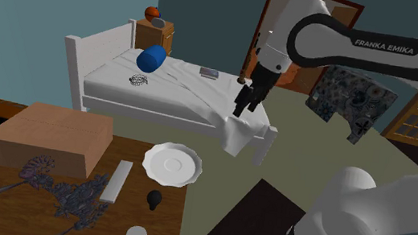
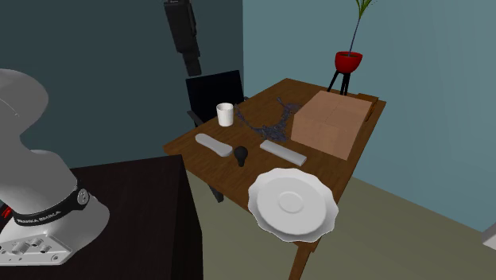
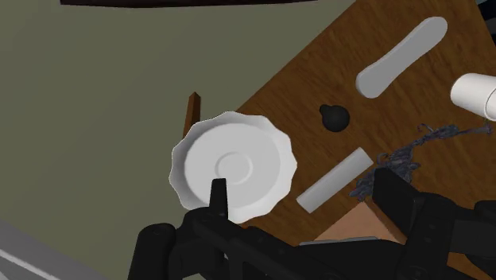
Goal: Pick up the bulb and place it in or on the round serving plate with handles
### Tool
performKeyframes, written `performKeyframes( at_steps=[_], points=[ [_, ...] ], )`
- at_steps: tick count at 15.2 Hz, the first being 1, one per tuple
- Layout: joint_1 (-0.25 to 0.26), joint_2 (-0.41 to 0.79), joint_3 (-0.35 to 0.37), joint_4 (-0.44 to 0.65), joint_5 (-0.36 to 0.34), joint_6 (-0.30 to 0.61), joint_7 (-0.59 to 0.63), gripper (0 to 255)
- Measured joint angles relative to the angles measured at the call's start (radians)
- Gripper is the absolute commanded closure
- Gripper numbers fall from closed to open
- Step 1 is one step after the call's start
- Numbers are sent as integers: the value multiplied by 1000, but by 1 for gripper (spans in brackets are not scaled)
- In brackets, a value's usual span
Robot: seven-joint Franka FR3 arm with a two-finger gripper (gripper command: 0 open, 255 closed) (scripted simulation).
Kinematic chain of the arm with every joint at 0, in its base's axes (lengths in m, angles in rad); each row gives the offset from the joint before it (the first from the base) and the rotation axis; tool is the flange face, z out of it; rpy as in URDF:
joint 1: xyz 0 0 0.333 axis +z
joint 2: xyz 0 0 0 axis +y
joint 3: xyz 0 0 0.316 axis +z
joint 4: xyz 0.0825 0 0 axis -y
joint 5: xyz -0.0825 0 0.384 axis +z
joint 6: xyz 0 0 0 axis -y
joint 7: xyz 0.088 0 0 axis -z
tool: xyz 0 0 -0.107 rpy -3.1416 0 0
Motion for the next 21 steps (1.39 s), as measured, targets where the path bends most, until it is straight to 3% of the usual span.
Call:
performKeyframes(
  at_steps=[8, 13, 18, 21],
  points=[
    [52, 116, -2, -177, 97, 295, -23, 0],
    [105, 269, -9, -215, 185, 489, -64, 0],
    [179, 436, -23, -224, 316, 667, -144, 0],
    [237, 564, -27, -202, 440, 769, -223, 0]
  ],
)
